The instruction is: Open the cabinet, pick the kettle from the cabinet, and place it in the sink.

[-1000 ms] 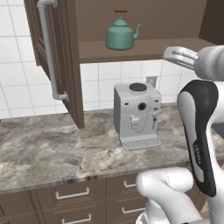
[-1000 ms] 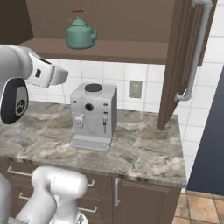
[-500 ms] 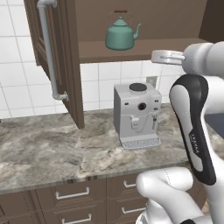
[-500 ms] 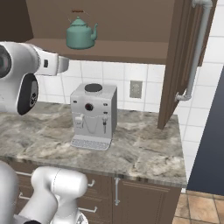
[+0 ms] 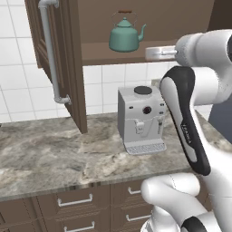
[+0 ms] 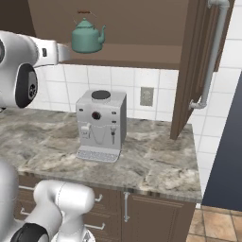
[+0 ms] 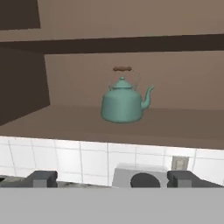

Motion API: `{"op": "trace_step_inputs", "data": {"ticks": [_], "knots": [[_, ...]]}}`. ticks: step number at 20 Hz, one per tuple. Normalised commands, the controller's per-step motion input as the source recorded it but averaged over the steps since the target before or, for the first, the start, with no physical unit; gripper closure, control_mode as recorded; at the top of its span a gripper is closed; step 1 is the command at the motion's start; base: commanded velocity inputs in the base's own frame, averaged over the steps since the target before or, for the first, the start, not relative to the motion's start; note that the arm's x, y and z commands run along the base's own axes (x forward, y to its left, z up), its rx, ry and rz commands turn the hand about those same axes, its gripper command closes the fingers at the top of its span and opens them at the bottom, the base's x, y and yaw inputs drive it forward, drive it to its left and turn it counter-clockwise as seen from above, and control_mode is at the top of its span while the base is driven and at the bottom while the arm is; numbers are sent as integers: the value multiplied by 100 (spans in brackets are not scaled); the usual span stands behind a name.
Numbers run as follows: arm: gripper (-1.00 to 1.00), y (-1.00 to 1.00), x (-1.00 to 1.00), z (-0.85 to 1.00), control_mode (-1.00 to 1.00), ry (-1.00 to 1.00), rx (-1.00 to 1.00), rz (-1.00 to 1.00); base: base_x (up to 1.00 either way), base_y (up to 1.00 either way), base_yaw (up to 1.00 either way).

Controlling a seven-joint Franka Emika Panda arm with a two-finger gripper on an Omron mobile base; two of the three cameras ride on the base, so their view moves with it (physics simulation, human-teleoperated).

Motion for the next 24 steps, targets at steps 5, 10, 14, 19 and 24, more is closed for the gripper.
{"op": "trace_step_inputs", "data": {"ticks": [5,10,14,19,24], "knots": [[-100,9,19,6,-100,-14,0,0,0,0,0],[-100,10,22,6,-100,-19,0,0,0,0,0],[-100,9,24,10,-100,-14,0,0,0,0,0],[-100,6,23,18,-100,-7,-1,0,0,0,0],[-100,2,17,25,-100,0,0,0,0,0,0]]}}
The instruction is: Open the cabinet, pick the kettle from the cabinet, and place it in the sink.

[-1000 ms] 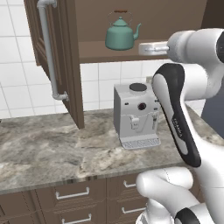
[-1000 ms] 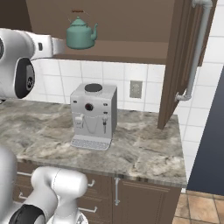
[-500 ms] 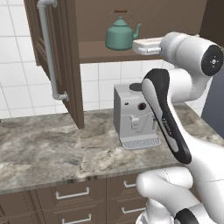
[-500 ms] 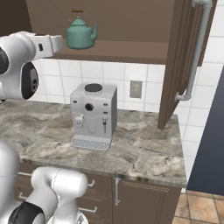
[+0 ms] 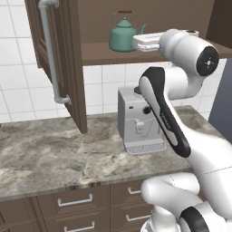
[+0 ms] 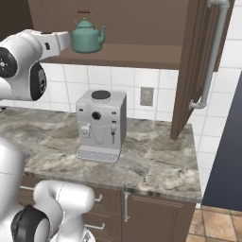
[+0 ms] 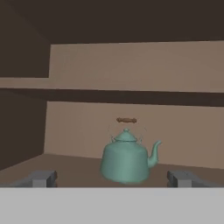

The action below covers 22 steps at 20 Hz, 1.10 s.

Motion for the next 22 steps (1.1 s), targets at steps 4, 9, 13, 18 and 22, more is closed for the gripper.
{"op": "trace_step_inputs", "data": {"ticks": [4,9,13,18,22], "knots": [[-100,0,12,20,-100,0,0,-2,0,0,0],[-100,0,3,8,-100,0,0,-1,0,0,0],[-100,0,0,-1,-100,0,0,-4,0,0,0],[-100,0,5,-3,-100,2,0,-5,0,0,0],[-100,0,10,-2,-100,3,1,-2,0,0,0]]}}
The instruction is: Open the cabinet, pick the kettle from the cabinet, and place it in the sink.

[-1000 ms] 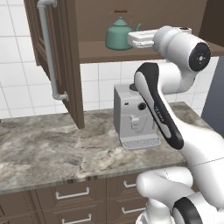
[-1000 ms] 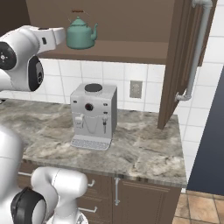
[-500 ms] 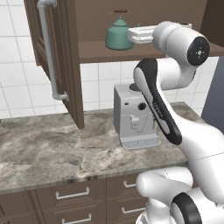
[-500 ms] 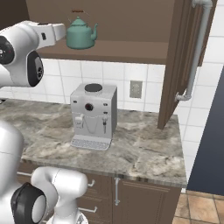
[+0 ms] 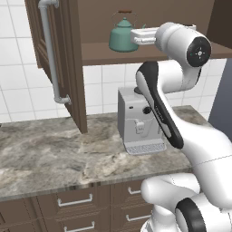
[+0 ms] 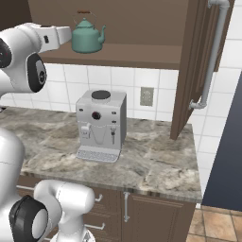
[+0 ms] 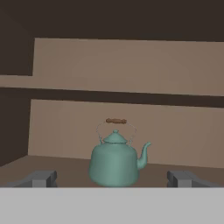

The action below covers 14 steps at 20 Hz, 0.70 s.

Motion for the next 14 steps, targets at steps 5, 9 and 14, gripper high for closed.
{"op": "trace_step_inputs", "data": {"ticks": [5,9,14], "knots": [[-100,10,15,-1,-100,0,3,0,0,0,0],[-100,10,18,0,-100,0,4,0,0,0,0],[-100,12,17,-2,-100,0,2,0,0,0,0]]}}
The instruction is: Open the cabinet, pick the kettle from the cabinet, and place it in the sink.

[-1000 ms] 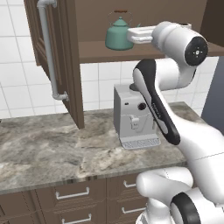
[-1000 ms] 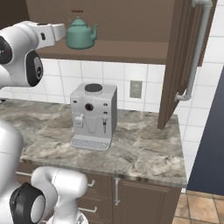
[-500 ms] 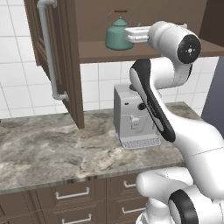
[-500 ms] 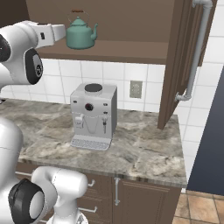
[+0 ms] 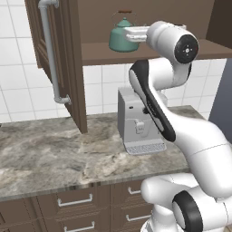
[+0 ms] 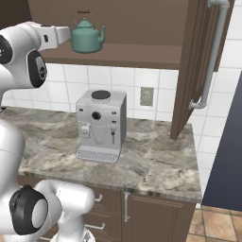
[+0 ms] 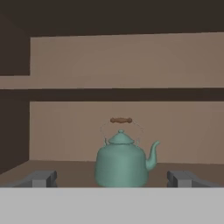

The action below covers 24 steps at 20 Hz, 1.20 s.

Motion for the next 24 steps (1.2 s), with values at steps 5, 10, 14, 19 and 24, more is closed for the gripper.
{"op": "trace_step_inputs", "data": {"ticks": [5,10,14,19,24], "knots": [[-100,8,16,0,-100,0,0,0,0,0,0],[-100,9,7,0,-100,0,0,0,0,0,0],[-100,9,6,0,-100,0,1,0,0,0,0],[-100,1,5,0,-100,0,0,0,0,0,0],[-100,2,10,0,-100,0,1,0,0,0,0]]}}
